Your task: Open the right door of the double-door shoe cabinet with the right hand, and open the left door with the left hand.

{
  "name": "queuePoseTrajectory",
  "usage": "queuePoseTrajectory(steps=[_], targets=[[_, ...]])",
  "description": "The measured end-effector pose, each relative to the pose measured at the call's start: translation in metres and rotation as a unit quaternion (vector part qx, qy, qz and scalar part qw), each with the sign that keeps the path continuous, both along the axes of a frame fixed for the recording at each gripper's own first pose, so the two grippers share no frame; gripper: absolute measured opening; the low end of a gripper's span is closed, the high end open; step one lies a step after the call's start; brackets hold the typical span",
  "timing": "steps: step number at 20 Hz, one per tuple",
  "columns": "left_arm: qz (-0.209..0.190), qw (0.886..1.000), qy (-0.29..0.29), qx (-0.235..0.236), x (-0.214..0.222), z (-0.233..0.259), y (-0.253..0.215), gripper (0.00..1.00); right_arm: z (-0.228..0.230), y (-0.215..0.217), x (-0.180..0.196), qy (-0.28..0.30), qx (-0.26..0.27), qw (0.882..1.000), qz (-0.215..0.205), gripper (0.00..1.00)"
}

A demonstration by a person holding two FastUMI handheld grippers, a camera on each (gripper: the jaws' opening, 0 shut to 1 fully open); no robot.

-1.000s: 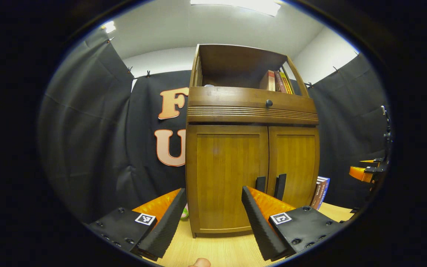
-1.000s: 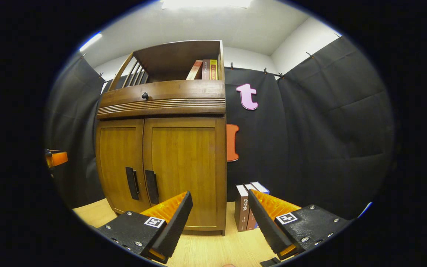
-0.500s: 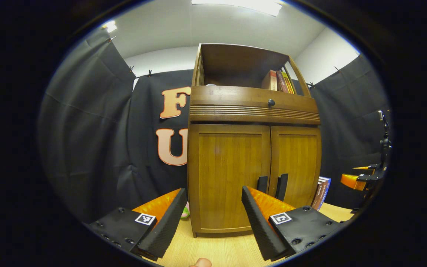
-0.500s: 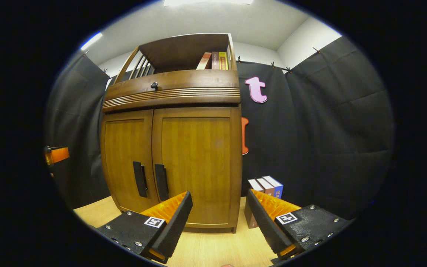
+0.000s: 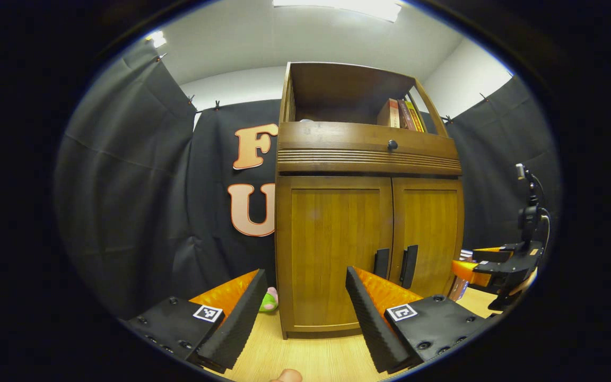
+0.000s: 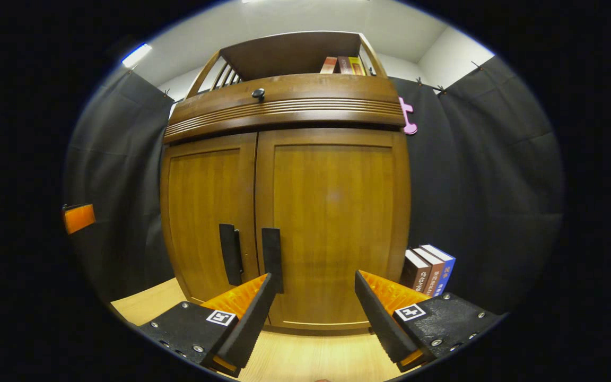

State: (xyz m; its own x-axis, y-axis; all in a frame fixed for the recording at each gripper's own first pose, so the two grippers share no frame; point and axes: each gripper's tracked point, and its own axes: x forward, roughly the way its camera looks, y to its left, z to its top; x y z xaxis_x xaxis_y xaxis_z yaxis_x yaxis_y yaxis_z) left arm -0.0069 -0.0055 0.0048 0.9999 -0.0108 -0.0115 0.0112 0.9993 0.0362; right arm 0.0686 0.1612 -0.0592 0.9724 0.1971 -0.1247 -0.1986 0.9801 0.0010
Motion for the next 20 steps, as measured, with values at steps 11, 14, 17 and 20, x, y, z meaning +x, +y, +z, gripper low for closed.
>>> queuePoseTrajectory(steps=[11,14,17,20], targets=[[0.006,1.0,0.009,-0.004,-0.002,-0.011,0.015,0.96,-0.036,0.052,0.08,0.011,-0.006,1.0,-0.002,0.91],[0.013,1.0,0.011,-0.004,-0.003,-0.016,0.023,0.95,-0.041,0.057,0.093,0.016,0.007,1.0,-0.005,0.73],[0.019,1.0,0.014,-0.005,-0.003,-0.019,0.029,0.95,-0.043,0.062,0.102,0.018,0.015,1.0,-0.005,0.7],[0.022,1.0,0.017,-0.004,0.0,-0.021,0.033,0.97,-0.043,0.069,0.109,0.018,0.012,1.0,-0.005,0.57]])
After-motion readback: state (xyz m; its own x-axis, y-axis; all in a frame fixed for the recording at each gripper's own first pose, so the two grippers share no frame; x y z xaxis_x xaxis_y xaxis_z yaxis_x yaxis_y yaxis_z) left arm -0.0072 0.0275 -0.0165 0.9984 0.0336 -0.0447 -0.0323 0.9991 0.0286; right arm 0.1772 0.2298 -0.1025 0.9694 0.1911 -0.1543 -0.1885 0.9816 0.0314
